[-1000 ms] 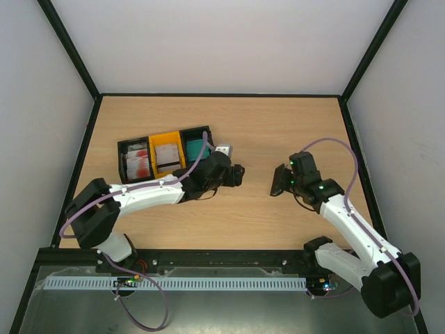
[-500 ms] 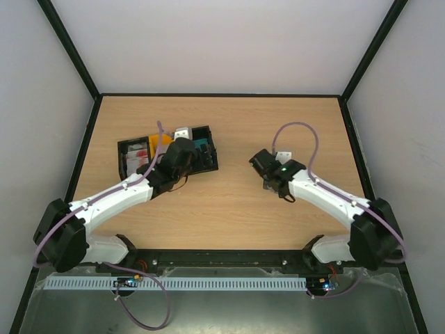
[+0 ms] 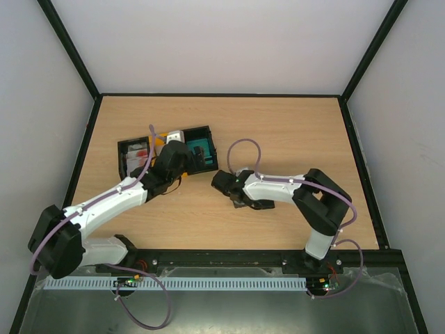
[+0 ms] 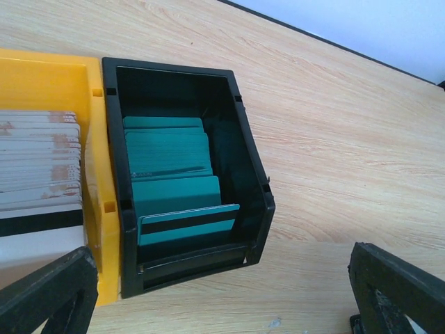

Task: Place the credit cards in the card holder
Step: Turn over the card holder at the center of the board.

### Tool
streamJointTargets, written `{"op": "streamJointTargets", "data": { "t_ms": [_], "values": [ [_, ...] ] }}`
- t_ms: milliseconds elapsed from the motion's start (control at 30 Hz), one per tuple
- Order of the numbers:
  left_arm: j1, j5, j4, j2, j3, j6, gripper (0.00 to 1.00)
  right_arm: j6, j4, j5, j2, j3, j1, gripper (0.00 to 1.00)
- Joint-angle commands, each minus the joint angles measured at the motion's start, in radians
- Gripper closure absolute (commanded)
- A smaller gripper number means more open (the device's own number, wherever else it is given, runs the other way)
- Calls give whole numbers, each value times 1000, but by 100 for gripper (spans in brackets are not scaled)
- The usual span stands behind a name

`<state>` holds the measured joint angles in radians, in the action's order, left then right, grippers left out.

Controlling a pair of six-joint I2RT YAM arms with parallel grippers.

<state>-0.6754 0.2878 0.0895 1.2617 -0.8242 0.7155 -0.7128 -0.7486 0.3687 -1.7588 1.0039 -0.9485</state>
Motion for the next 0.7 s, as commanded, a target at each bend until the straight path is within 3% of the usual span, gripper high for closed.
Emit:
{"op": "streamJointTargets", "data": {
  "t_ms": [0,100,167,300,467,667],
  "values": [
    [6,28,11,-40,22,-9,0,47,169,-206,24,53,-9,51],
    [11,-4,21,-43,16,-47,0,53,216,-262,69,74,-9,37],
    [14,-5,49,-33,2,-52,0,47,236,-250,109,77,0,33],
    [16,-40,73,6,-33,-87,0,21,266,-182,169,31,71,32],
    [7,-235,15,43,-26,-123,0,8,288,-59,291,-97,195,33],
    [-118,-340,-77,126,-34,-119,1,33,361,-204,431,-272,378,33]
  ]
}}
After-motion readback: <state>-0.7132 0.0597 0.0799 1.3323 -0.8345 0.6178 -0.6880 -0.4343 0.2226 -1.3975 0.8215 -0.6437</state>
